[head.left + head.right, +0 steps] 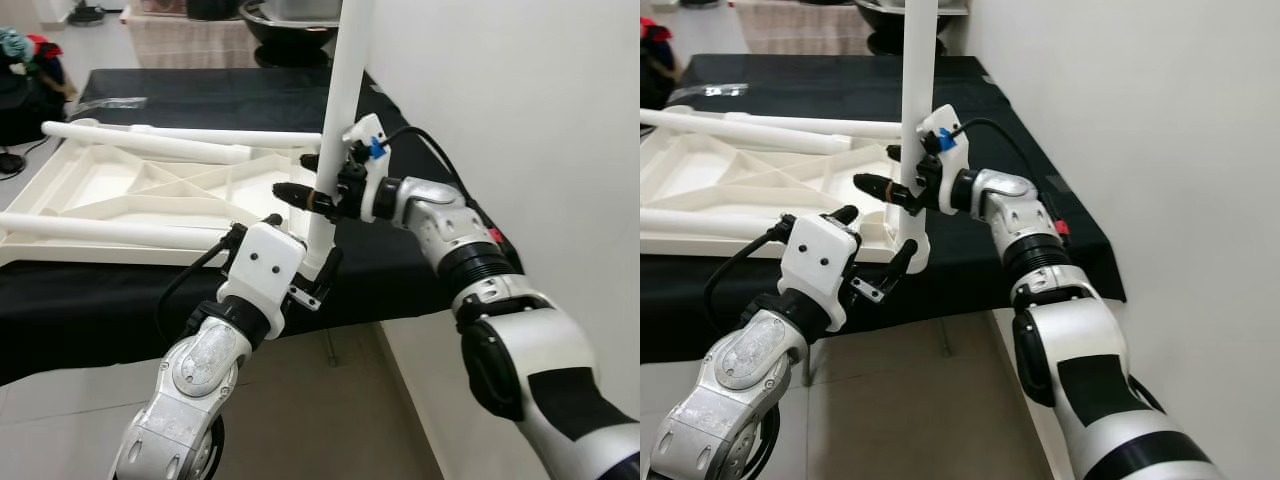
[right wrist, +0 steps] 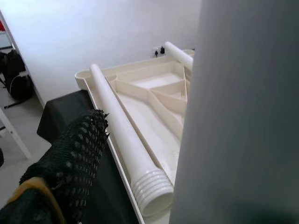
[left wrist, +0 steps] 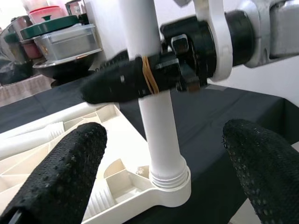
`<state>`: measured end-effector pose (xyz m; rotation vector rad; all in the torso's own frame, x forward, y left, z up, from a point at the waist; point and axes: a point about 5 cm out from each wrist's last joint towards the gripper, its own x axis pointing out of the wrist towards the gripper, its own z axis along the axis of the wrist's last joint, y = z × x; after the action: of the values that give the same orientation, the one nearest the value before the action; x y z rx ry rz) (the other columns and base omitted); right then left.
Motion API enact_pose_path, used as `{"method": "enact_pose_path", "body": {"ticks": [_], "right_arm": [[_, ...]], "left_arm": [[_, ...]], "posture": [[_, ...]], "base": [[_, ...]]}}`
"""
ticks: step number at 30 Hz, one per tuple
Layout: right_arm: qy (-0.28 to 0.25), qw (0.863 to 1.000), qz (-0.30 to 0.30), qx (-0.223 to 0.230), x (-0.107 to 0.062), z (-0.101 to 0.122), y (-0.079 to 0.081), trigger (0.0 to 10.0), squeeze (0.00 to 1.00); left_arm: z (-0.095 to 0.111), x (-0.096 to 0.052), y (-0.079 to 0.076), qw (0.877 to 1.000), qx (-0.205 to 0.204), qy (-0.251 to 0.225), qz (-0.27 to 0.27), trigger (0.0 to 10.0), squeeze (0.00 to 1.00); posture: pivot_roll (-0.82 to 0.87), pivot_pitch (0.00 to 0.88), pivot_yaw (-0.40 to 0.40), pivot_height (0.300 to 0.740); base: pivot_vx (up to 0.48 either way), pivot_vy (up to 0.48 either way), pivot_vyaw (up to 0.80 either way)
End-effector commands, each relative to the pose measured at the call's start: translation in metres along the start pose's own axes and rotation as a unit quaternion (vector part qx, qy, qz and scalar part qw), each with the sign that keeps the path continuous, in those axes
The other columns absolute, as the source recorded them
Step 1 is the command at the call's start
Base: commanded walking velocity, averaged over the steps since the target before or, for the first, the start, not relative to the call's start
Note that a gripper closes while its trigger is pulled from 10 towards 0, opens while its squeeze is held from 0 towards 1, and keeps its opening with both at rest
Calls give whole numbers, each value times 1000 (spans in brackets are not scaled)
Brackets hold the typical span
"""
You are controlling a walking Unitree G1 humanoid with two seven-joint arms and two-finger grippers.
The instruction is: Building children table
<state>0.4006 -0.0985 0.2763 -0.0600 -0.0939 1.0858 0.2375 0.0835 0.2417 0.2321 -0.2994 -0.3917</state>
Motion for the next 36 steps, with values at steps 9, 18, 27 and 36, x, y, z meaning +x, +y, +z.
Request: {"method": "enact_pose_path", "body": {"ticks": [9,18,27,36], "right_arm": [[-26,999,-21,38,-2,-6,-3,0,0],[-14,994,-107,36,-2,-9,-11,0,0],[64,847,-527,23,-45,-28,-51,0,0],[43,773,-631,55,-48,-35,-49,0,0]], "left_arm": [[2,-2,-2,1000,2,-6,-5,10000,0],[3,-2,-1,1000,3,-5,-2,10000,0],[4,1,-2,1000,5,-6,-4,10000,0],[6,2,-2,1000,5,-10,-4,10000,0]], "posture": [[98,98,-129,740],[95,110,-130,740],[87,118,-121,740],[88,120,-122,740]], "base": [[0,0,0],[0,0,0],[0,0,0],[0,0,0]]}}
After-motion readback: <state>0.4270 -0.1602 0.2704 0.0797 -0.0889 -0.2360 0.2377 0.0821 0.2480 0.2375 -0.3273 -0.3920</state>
